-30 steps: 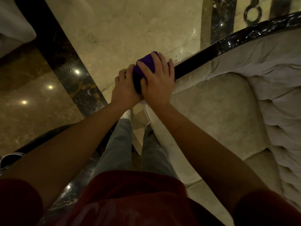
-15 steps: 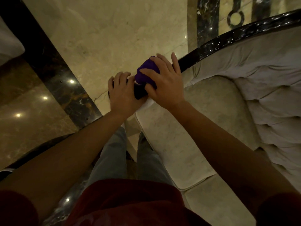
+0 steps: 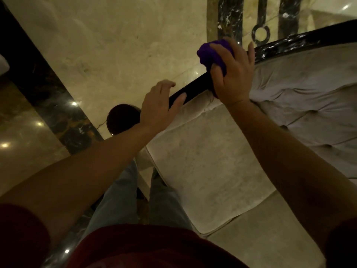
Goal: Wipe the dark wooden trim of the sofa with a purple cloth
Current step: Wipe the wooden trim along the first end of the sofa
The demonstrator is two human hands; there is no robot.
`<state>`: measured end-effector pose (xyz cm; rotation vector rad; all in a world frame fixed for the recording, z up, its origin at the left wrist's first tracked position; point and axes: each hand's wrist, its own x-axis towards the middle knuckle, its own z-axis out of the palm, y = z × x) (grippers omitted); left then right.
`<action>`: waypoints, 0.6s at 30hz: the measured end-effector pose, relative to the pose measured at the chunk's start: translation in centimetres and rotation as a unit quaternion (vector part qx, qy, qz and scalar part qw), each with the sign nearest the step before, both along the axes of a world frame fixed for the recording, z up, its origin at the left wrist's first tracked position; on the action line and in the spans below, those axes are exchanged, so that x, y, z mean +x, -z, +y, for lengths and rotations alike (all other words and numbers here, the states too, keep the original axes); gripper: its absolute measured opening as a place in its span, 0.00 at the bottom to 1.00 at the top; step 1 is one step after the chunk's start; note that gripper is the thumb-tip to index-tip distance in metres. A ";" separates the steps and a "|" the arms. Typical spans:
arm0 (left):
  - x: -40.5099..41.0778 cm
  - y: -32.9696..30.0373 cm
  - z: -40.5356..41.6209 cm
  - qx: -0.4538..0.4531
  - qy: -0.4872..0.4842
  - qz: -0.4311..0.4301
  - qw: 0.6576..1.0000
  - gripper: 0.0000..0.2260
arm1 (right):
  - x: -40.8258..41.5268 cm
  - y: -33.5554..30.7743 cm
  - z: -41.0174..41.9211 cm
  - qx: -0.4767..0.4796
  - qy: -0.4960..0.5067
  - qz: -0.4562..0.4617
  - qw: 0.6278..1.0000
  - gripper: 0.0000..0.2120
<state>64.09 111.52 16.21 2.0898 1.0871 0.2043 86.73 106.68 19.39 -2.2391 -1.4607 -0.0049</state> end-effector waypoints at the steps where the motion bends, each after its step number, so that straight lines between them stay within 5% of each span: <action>1: 0.9 -0.1 -0.1 0.009 -0.040 -0.009 0.999 0.28 | 0.4 -0.2 0.1 -0.002 0.001 0.009 1.000 0.21; 7: 1.7 0.7 -0.5 0.056 -0.114 0.048 0.991 0.27 | -1.8 -1.1 0.7 -0.019 -0.041 -0.014 0.999 0.24; 18: 4.3 -0.9 0.9 -0.070 -0.137 0.113 0.982 0.24 | -3.4 -0.9 1.1 0.022 -0.067 0.024 0.997 0.09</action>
